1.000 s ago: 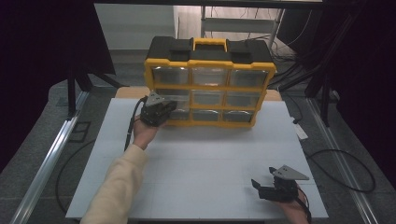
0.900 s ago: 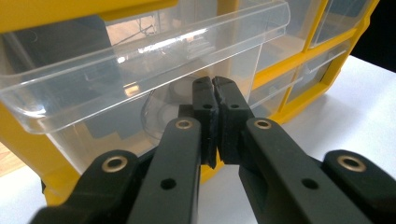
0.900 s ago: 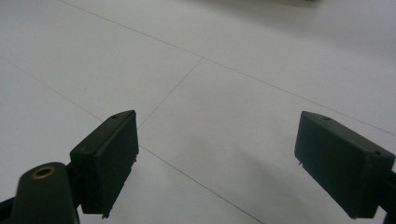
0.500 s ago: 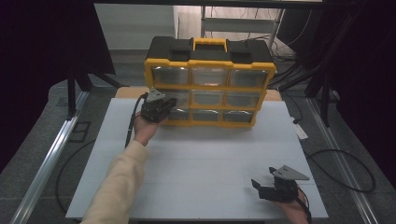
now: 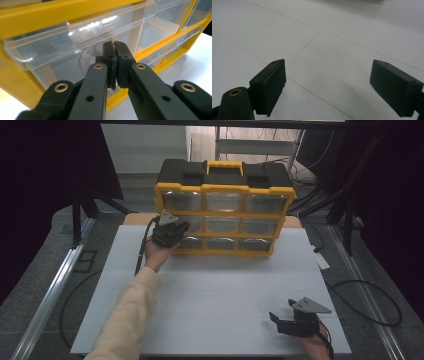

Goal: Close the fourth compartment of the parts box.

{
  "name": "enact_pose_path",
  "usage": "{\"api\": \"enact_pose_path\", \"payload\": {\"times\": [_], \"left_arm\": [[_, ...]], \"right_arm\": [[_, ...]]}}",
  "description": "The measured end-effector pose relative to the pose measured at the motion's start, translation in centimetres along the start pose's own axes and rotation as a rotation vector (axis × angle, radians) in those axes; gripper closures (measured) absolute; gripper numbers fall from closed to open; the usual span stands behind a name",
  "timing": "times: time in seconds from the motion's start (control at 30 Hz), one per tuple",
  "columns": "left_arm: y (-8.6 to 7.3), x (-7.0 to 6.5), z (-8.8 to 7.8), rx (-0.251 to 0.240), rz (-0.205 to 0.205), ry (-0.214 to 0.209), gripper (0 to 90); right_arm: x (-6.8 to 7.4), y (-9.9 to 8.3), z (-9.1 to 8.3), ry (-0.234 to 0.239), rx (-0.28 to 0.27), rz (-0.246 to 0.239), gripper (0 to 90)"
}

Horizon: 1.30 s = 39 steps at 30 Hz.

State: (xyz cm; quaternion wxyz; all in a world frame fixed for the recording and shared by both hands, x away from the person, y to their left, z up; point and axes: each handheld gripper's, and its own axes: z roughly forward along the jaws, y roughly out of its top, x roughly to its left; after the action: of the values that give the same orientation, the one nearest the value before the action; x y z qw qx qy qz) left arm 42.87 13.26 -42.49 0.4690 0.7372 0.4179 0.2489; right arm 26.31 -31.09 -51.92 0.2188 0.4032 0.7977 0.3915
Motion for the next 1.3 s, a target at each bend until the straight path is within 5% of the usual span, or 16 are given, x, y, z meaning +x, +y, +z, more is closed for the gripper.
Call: {"api": "enact_pose_path", "payload": {"times": [0.57, 1.13, 1.3], "left_arm": [[-0.2, 0.3, 0.1, -0.005, 0.008, -0.007, 86.8], [-3.0, -0.8, -5.5, -0.034, 0.046, -0.057, 86.1], [-4.2, -1.8, -7.0, -0.026, 0.055, -0.087, 67.7]], "right_arm": [[0.0, -0.1, 0.0, 0.002, 0.0, 0.002, 14.1], [0.0, 0.0, 0.0, 0.003, -0.001, 0.005, 14.1], [0.0, 0.0, 0.0, 0.0, -0.001, 0.006, 14.0]]}}
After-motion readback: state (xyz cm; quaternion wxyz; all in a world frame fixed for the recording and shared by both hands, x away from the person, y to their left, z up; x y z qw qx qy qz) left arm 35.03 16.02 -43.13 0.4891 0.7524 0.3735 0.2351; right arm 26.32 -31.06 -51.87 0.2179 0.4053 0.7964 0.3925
